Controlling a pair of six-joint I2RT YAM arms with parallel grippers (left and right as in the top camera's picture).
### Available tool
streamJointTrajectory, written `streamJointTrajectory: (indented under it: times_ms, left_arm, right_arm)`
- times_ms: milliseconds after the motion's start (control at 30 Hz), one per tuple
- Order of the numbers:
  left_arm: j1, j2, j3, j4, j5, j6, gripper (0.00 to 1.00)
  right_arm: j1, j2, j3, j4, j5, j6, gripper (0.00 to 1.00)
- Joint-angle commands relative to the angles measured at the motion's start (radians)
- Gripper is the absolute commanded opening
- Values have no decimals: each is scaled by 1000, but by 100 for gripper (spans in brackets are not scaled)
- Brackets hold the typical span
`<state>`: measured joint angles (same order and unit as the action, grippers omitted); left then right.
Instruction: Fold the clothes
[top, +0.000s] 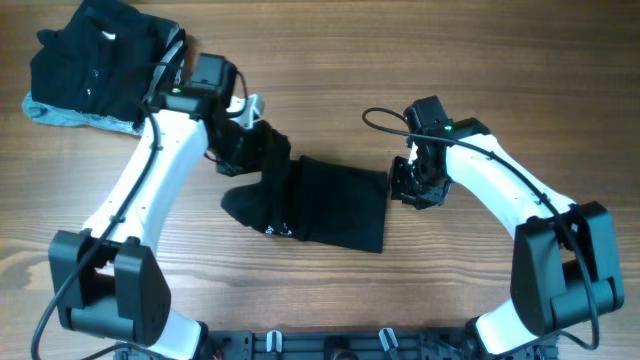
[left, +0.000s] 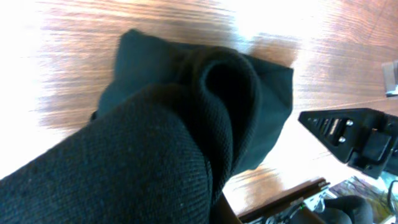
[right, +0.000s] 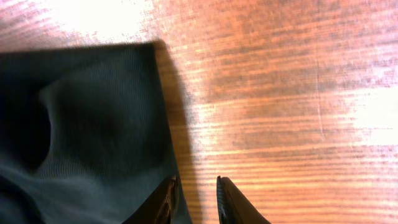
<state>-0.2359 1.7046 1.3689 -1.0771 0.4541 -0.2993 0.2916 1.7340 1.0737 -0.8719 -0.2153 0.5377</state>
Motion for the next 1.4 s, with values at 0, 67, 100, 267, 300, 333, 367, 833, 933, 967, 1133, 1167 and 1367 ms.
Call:
streamJointTrajectory:
  times_ms: [0, 67, 100, 267, 300, 333, 367, 833, 933, 967, 1133, 1167, 1367]
  left_arm:
    - [-81, -14, 12, 26, -13, -107, 4]
    - [-116, -14, 12, 43, -12, -131, 4]
    - [-139, -14, 12, 59, -5, -145, 4]
    - [-238, -10, 12, 105, -10, -190, 4]
    - [-254, -7, 10, 105, -10, -202, 4]
    - [-267, -5, 8, 106, -11, -208, 4]
    - [-286, 1, 5, 109, -27, -208, 4]
    - [-476, 117, 4, 278, -68, -346, 37]
    - [-463, 114, 9, 277, -50, -345, 37]
    - [-453, 111, 14, 273, -47, -344, 37]
    - [-338, 60, 93, 180, -29, -268, 38]
    - [-290, 38, 111, 134, -37, -206, 37]
    - [-121, 18, 103, -43, -112, -55, 44]
  right_arm:
    - [2, -23, -71, 39, 32, 16, 26]
    - [2, -23, -113, 76, 32, 14, 26]
    - [2, -23, -132, 89, 32, 13, 26]
    - [2, -23, -159, 101, 32, 14, 26]
    - [2, -23, -159, 101, 32, 14, 26]
    - [2, -23, -159, 101, 32, 14, 25]
    - [2, -23, -159, 101, 32, 14, 25]
    - [2, -23, -159, 101, 32, 13, 26]
    - [2, -23, -159, 101, 32, 12, 26]
    - [2, -23, -159, 101, 32, 11, 26]
    - [2, -23, -153, 69, 32, -16, 30]
    - [2, -26, -140, 48, 19, -46, 30]
    - [2, -173, -66, -27, -165, -205, 43]
